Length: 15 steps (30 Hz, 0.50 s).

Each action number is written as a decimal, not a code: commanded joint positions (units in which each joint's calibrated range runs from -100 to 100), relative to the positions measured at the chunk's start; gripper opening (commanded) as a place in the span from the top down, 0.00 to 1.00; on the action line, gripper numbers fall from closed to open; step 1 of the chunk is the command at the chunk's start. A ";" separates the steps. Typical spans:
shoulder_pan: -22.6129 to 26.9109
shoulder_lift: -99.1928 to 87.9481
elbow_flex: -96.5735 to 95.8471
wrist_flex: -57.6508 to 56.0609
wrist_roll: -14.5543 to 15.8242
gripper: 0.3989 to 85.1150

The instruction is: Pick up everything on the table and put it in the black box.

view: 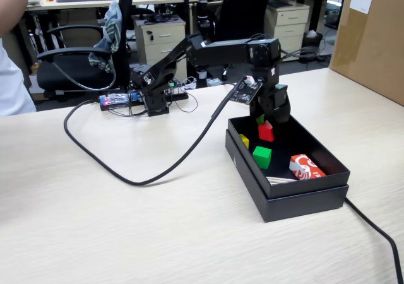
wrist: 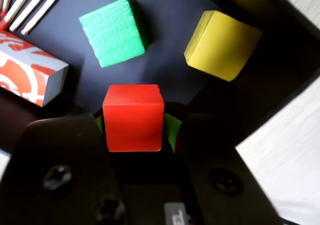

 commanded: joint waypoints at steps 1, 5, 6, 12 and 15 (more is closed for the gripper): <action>0.44 -0.11 4.54 -1.34 0.05 0.80; 0.34 1.50 4.09 -1.34 0.10 0.69; 0.34 1.73 4.00 -1.34 0.10 0.68; 0.34 1.84 4.00 -1.34 0.05 0.54; 0.20 -1.37 4.00 -1.26 0.10 0.45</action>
